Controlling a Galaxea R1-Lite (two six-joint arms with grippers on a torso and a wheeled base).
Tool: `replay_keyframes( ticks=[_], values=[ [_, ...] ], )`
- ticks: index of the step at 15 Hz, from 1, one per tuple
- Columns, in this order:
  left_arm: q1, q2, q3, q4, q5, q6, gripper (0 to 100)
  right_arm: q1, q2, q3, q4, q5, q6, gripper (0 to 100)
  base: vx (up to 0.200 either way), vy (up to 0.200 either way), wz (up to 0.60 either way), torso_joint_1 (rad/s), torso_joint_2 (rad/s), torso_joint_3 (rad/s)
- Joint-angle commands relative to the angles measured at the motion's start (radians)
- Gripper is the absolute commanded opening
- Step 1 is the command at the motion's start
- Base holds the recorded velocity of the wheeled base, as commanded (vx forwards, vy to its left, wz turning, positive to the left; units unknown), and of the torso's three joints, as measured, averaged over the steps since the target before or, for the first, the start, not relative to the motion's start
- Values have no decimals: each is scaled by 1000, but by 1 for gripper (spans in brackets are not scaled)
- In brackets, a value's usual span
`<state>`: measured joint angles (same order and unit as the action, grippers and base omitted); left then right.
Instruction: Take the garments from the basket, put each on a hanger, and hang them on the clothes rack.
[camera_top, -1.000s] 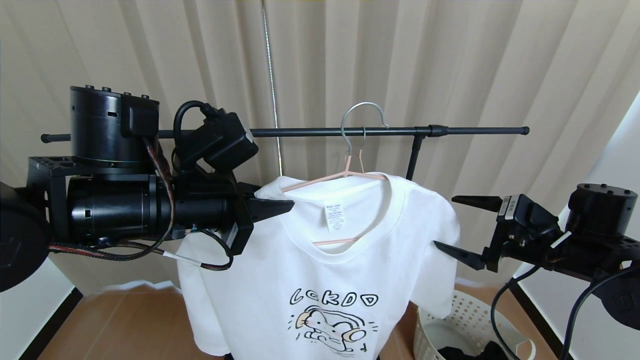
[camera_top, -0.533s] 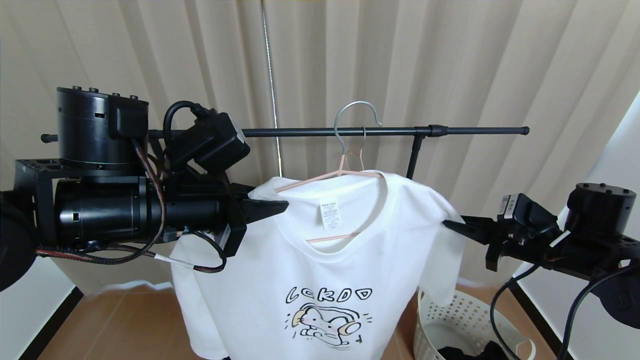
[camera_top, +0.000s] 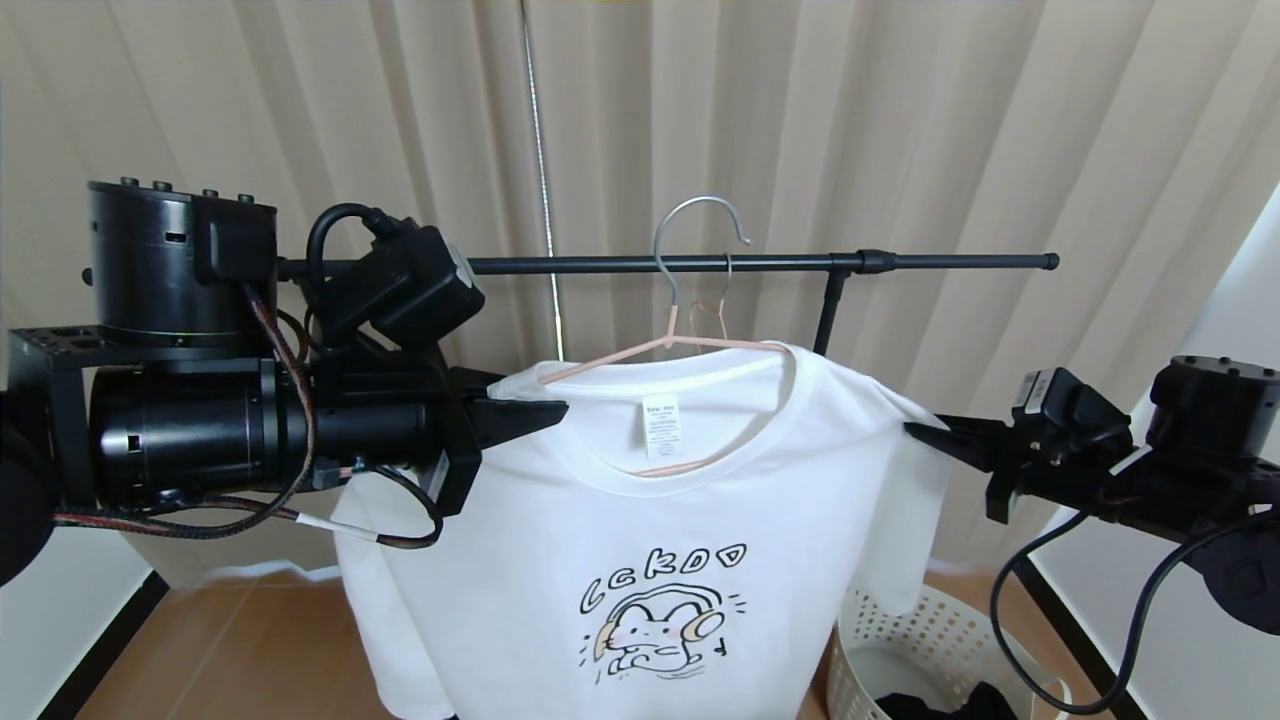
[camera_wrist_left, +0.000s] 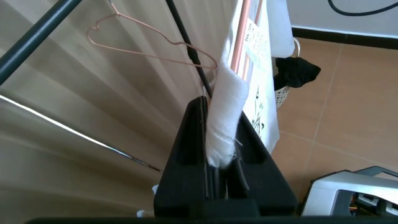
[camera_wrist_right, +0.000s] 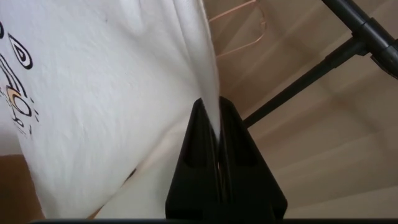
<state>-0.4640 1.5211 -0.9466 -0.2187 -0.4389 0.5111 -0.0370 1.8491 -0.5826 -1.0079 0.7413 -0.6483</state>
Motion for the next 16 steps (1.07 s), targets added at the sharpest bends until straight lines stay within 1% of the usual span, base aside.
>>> replay_keyframes(
  ticks=[1, 8, 10, 11, 14, 16],
  values=[
    [2, 1, 3, -4, 0, 0, 0, -7, 5, -5, 0, 0, -1, 0, 0, 0, 0, 0, 0, 0],
    [4, 8, 5, -4, 2, -3, 0, 6, -19, 17, 17, 3, 1, 0, 0, 0, 0, 0, 0, 0],
    [7, 8, 6, -4, 2, -23, 0, 8, -34, 21, 22, 7, 4, 0, 0, 0, 0, 0, 0, 0],
    [8, 7, 6, -5, 2, -23, 0, 8, -42, 26, 18, 15, 2, 100, 0, 0, 0, 0, 0, 0],
    [16, 4, 26, -5, 5, -37, 0, 6, -88, 44, 18, 95, 2, 100, 0, 0, 0, 0, 0, 0],
    [22, 5, 40, -8, 20, -57, 0, 8, -108, 49, 20, 115, 6, 100, 0, 0, 0, 0, 0, 0]
  ],
)
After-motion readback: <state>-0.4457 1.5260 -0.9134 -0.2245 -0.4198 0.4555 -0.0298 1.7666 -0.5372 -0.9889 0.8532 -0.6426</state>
